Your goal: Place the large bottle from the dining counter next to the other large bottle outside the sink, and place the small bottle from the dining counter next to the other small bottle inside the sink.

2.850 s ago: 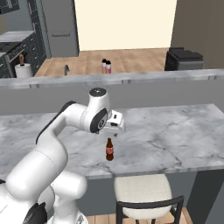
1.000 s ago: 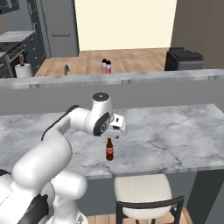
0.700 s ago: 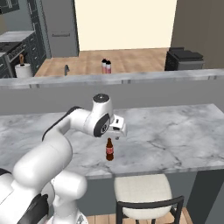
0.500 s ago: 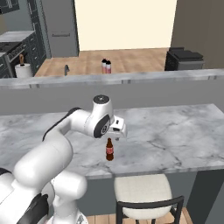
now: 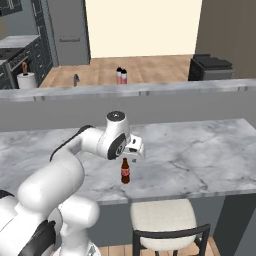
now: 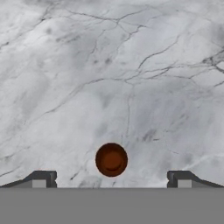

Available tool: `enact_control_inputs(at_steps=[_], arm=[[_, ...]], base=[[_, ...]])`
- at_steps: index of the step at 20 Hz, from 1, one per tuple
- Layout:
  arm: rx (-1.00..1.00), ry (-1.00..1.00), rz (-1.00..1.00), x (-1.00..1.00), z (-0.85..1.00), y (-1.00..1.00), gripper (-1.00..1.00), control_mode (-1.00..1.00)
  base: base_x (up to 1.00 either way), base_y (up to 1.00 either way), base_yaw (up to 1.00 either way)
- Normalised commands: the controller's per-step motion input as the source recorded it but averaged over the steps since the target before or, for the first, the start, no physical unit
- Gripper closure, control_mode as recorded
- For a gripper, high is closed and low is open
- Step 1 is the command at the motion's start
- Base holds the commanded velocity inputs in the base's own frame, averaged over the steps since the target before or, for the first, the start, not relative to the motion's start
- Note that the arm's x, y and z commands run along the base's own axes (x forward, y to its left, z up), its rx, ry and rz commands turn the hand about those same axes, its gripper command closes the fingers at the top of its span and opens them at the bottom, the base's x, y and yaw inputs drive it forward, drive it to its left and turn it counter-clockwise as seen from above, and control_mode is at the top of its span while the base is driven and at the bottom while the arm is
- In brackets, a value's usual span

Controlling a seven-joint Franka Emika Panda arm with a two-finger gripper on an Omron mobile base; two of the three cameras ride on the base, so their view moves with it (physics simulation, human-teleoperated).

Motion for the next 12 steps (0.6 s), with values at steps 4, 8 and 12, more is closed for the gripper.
enact_control_inputs(at_steps=[4,8,12], arm=[[0.00,0.00,0.00,0.10,-0.04,0.00,-1.00,-1.00],[0.00,-0.01,0.00,0.12,0.00,0.00,-1.00,-1.00],[0.00,0.00,0.00,0.07,-0.02,-0.01,-1.00,-1.00]], base=[[0.00,0.00,0.00],[0.00,0.00,0.00],[0.00,0.00,0.00]])
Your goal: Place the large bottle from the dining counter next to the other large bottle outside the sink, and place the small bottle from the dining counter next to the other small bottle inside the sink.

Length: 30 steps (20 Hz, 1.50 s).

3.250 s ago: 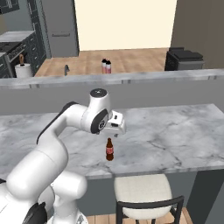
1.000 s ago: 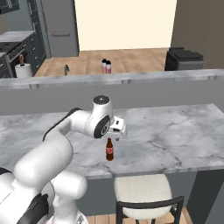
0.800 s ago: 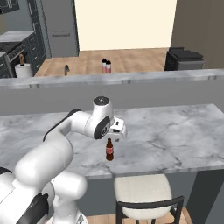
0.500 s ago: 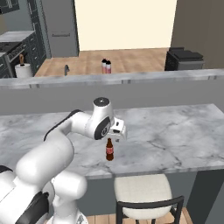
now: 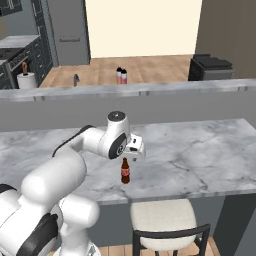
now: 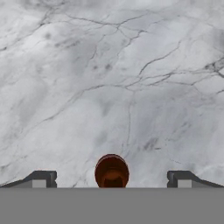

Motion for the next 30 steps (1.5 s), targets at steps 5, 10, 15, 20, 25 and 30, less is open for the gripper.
enact_control_inputs(at_steps=[5,10,15,20,25,30], arm=[[0.00,0.00,0.00,0.00,-0.10,-0.03,-1.00,-1.00],[0.00,0.00,0.00,0.00,-0.10,-0.03,-1.00,-1.00],[0.00,0.00,0.00,0.00,-0.09,-0.03,-1.00,-1.00],[0.00,0.00,0.00,0.01,-0.10,0.00,-1.00,-1.00],[0.00,0.00,0.00,0.00,-0.11,0.00,-1.00,-1.00],[0.00,0.00,0.00,0.02,-0.11,-0.01,-1.00,-1.00]], base=[[0.00,0.00,0.00],[0.00,0.00,0.00],[0.00,0.00,0.00],[0.00,0.00,0.00],[0.00,0.00,0.00],[0.00,0.00,0.00]])
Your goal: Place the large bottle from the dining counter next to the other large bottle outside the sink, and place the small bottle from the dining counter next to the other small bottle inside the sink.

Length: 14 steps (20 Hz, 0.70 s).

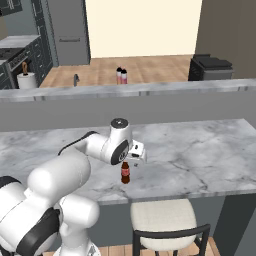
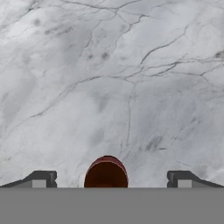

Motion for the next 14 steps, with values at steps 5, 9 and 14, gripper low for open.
enact_control_inputs(at_steps=[5,9,14], arm=[[0.00,0.00,0.00,0.01,-0.12,-0.02,-1.00,-1.00],[0.00,-0.01,0.00,0.04,-0.11,0.00,-1.00,-1.00],[0.00,-0.01,0.00,0.02,-0.15,0.00,1.00,-1.00]], base=[[0.00,0.00,0.00],[0.00,0.00,0.00],[0.00,0.00,0.00]])
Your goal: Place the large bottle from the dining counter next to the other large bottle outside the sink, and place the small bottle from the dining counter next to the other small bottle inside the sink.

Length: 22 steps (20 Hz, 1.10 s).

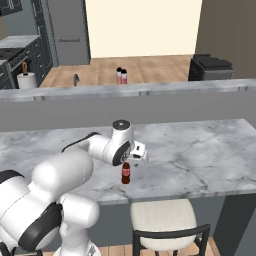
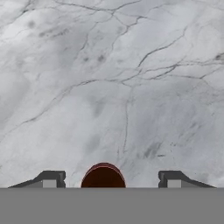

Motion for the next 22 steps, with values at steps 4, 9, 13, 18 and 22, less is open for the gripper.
enact_control_inputs(at_steps=[4,9,13,18,22], arm=[[0.01,0.00,0.00,-0.01,-0.27,0.00,1.00,-1.00],[0.02,0.00,0.00,-0.16,-0.51,0.00,1.00,-1.00],[0.01,0.00,0.00,-0.35,-0.63,0.08,1.00,-1.00],[0.02,0.00,0.00,-0.14,0.29,0.13,1.00,-1.00],[0.00,0.04,-0.02,-0.01,0.89,-0.02,1.00,-1.00]], base=[[0.00,0.00,0.00],[0.00,0.00,0.00],[0.00,0.00,0.00],[0.00,0.00,0.00],[0.00,0.00,0.00]])
